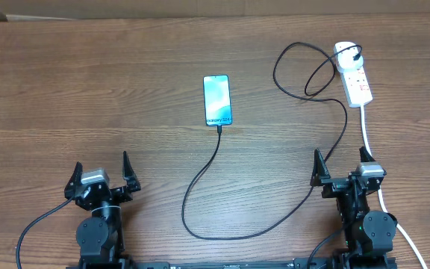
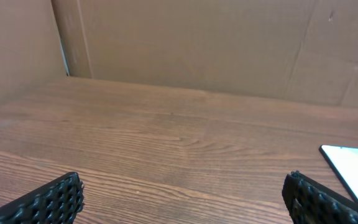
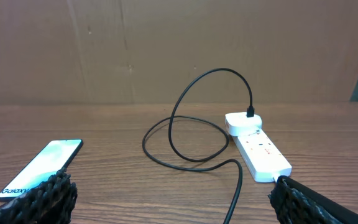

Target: Plug charger to phone and switch on socket

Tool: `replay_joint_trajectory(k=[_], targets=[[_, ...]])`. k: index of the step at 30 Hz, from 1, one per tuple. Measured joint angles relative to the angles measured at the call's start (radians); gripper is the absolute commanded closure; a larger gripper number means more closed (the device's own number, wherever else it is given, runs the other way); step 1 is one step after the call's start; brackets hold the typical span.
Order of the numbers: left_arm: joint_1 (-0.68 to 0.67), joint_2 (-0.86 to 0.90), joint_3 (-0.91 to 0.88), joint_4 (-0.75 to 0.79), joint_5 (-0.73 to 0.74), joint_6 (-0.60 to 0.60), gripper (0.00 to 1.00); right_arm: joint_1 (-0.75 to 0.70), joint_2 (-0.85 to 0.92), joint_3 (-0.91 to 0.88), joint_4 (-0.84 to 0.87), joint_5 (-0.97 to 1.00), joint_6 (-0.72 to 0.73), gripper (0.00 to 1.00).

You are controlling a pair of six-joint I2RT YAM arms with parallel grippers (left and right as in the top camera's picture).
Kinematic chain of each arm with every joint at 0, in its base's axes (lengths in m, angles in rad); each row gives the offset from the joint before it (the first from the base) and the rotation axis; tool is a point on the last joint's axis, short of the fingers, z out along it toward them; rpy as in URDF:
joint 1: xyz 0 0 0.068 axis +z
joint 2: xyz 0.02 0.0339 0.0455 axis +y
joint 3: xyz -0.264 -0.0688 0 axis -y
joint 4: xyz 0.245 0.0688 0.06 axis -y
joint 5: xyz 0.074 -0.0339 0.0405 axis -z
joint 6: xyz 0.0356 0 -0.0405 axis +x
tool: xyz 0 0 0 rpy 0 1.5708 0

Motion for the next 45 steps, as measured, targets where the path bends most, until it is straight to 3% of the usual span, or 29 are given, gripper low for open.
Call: replay_joint_trajectory(k=[23, 45], targets=[[0.000, 0.000, 0.000, -0.002, 0.007, 0.068, 0.01, 0.000, 0.000, 0.000, 0.000, 0.000, 0.000, 0.00], [0.000, 0.000, 0.000, -0.002, 0.007, 0.035, 0.00, 0.000, 0.000, 0.000, 0.000, 0.000, 0.000, 0.00]])
